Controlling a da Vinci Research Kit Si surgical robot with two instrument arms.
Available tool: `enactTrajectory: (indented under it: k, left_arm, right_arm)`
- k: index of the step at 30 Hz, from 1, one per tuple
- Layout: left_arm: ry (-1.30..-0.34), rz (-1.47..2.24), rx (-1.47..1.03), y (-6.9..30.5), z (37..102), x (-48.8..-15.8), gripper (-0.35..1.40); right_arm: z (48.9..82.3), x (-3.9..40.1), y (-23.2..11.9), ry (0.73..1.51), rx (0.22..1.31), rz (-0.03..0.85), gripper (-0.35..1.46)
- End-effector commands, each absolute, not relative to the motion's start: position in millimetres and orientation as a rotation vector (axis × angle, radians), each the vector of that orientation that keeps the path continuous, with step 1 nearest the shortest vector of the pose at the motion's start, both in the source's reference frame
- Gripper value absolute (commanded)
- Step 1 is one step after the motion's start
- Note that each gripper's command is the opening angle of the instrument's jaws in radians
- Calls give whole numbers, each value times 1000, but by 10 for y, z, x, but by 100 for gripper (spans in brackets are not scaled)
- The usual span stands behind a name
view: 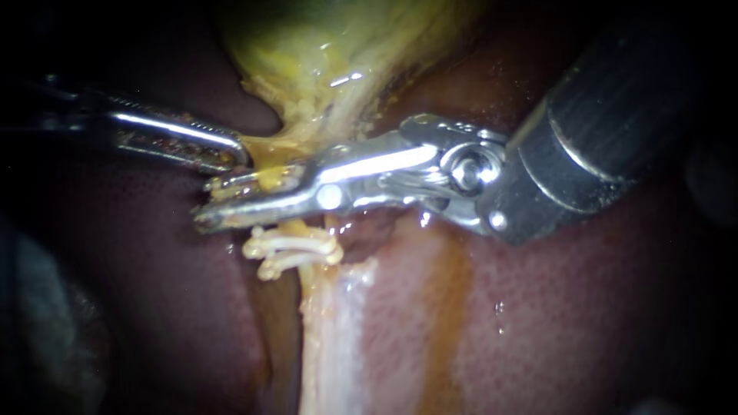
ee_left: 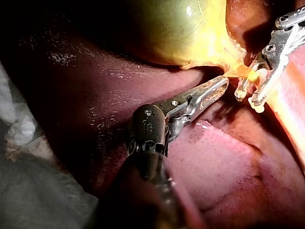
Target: Clipping third clip left tube
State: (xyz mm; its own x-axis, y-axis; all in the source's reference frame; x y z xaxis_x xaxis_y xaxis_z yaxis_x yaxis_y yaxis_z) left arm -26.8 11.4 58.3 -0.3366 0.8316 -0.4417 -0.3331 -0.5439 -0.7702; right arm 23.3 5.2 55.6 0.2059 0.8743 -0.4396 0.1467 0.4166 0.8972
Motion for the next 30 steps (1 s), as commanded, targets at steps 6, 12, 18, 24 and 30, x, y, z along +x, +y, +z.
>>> enactTrajectory:
  k: [6, 12, 18, 24, 30]
  left_arm:
    - [-735, 1953, -1103, 114, 584, -268, -35]
    - [-735, 1953, -1103, 114, 585, -268, -35]
    - [-735, 1953, -1103, 114, 584, -268, -35]
    - [-735, 1953, -1104, 114, 585, -268, -35]
    - [-735, 1953, -1103, 114, 585, -268, -35]
  right_arm:
    - [555, 229, 51, 1244, 1105, 727, -35]
    - [553, 224, 51, 1204, 1142, 818, -35]
    - [554, 223, 50, 1201, 1146, 822, -35]
    - [556, 223, 50, 1198, 1149, 826, -35]
    - [556, 222, 49, 1195, 1153, 830, -35]
